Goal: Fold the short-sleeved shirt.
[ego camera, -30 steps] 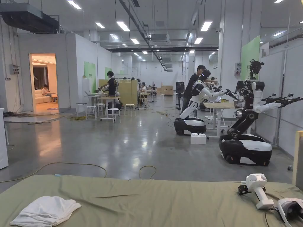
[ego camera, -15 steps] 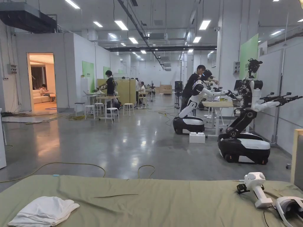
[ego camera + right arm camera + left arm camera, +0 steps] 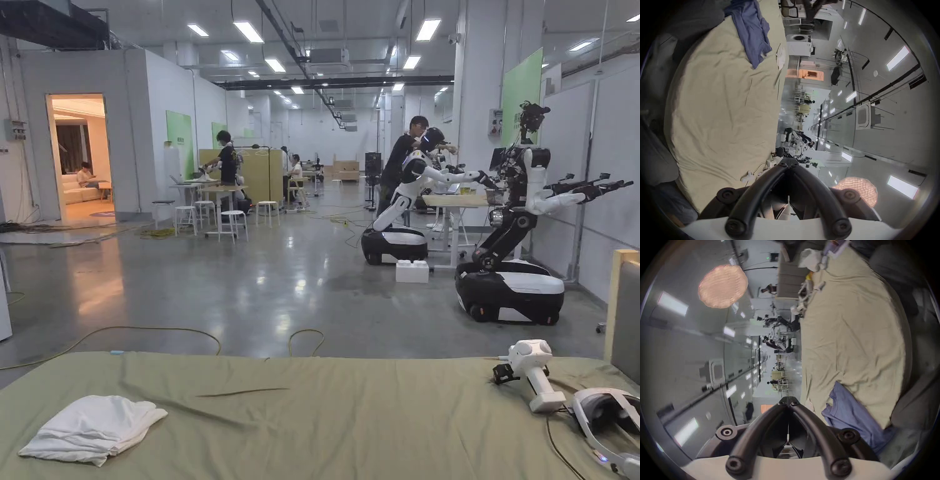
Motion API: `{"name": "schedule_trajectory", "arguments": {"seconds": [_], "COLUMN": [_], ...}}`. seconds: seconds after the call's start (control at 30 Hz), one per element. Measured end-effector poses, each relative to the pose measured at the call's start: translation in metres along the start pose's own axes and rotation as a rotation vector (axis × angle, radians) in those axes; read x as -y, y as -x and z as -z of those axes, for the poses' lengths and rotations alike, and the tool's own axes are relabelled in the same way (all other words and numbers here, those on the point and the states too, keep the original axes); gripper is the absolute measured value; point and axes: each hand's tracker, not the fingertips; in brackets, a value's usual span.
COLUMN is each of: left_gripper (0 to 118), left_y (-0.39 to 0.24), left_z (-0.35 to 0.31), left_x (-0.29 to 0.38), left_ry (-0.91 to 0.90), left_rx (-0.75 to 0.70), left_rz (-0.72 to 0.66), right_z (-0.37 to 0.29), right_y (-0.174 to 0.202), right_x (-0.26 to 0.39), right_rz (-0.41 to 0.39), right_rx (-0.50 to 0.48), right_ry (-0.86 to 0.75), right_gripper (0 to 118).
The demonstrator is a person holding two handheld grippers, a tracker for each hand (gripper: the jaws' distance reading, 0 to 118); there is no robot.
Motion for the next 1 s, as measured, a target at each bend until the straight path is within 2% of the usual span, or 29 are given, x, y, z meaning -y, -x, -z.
{"name": "schedule_trajectory", "arguments": {"seconds": [0.03,0.07,0.1,0.13,0.2,0.27,0.3,0.33,0.37,0.4,0.43,0.5,0.53,0.6,0.67,0.8,1.0], "left_gripper": [0,0,0,0,0,0,0,0,0,0,0,0,0,0,0,0,1], "left_y": [0.02,0.042,0.074,0.097,0.123,0.102,0.095,0.088,0.083,0.085,0.088,0.091,0.094,0.097,0.097,0.096,0.095], "left_z": [0.0,0.0,-0.004,-0.006,-0.009,-0.014,-0.021,-0.026,-0.029,-0.028,-0.028,-0.034,-0.035,-0.037,-0.038,-0.037,0.0], "left_x": [-0.001,0.0,-0.001,0.008,0.036,0.075,0.079,0.082,0.085,0.092,0.098,0.088,0.091,0.103,0.1,0.095,0.12], "left_ry": [-0.003,0.0,-0.01,-0.023,-0.03,-0.06,-0.058,-0.048,-0.064,-0.101,-0.116,-0.072,-0.087,-0.153,-0.154,-0.136,-0.035], "left_rx": [-0.06,-0.055,-0.047,-0.029,0.032,0.033,0.008,-0.028,-0.004,0.088,0.129,0.007,0.013,0.05,0.038,0.042,0.118], "left_rz": [-0.165,-0.342,-0.548,-0.754,-1.116,-1.347,-1.4,-1.44,-1.473,-1.478,-1.479,-1.472,-1.503,-1.586,-1.585,-1.555,-1.621], "right_z": [0.002,0.003,0.003,0.001,-0.004,-0.015,-0.02,-0.023,-0.024,-0.024,-0.025,-0.025,-0.026,-0.029,-0.03,-0.031,-0.022], "right_y": [-0.007,-0.017,-0.025,-0.037,-0.055,-0.055,-0.049,-0.041,-0.037,-0.035,-0.035,-0.039,-0.042,-0.048,-0.051,-0.054,-0.051], "right_x": [-0.003,-0.002,0.002,0.004,0.014,0.029,0.039,0.046,0.053,0.057,0.059,0.054,0.055,0.055,0.057,0.054,0.049], "right_rz": [0.084,0.209,0.369,0.542,0.969,1.394,1.561,1.686,1.76,1.773,1.736,1.68,1.677,1.72,1.772,1.746,1.743], "right_rx": [0.023,0.043,0.078,0.091,0.119,0.138,0.12,0.054,0.008,-0.004,0.008,0.039,0.061,0.052,0.045,0.042,0.017], "right_ry": [0.012,0.035,0.042,0.052,0.094,0.137,0.101,0.059,0.042,0.047,0.059,0.089,0.086,0.043,0.004,-0.004,0.008], "right_gripper": [0,0,0,0,0,0,0,0,0,0,0,0,0,0,0,0,0]}}
